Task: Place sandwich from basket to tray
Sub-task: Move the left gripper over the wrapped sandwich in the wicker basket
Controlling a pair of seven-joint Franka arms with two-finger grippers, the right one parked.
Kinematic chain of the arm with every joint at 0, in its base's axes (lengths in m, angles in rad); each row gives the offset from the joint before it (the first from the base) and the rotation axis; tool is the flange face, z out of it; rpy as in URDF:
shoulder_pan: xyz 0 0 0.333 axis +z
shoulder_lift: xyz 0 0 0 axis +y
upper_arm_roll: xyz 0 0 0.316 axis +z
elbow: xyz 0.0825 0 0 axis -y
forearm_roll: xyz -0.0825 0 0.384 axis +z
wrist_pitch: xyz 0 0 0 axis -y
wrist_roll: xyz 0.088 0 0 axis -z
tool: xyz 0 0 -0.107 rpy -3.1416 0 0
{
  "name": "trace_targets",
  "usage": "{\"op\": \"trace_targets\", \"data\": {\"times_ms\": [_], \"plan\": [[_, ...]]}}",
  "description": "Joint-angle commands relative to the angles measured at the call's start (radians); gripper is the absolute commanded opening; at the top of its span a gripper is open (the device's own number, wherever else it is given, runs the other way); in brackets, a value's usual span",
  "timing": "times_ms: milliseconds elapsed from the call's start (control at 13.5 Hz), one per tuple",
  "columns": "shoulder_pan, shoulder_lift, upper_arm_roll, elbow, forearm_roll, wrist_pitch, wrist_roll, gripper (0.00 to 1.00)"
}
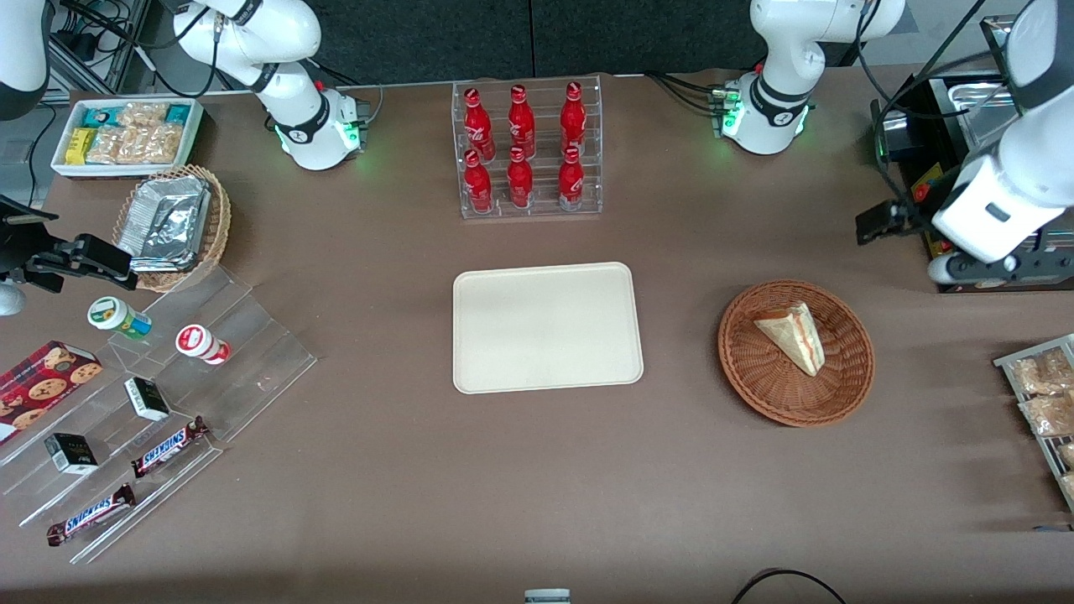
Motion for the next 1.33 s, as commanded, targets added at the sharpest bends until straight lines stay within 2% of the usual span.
{"op": "trace_targets", "data": {"times_ms": [0, 222, 519, 741, 1037, 1259], "plan": [[-0.002, -0.006, 0.033, -0.131, 0.011, 0.133, -0.003, 1.00], [-0.002, -0.004, 0.065, -0.268, 0.009, 0.295, -0.038, 1.00], [-0.010, 0.010, 0.065, -0.428, 0.014, 0.547, -0.231, 1.00], [-0.013, 0.040, 0.062, -0.463, 0.018, 0.642, -0.378, 1.00], [-0.045, 0.074, 0.059, -0.532, 0.071, 0.734, -0.561, 1.00], [-0.047, 0.091, 0.059, -0.583, 0.069, 0.810, -0.584, 1.00]]}}
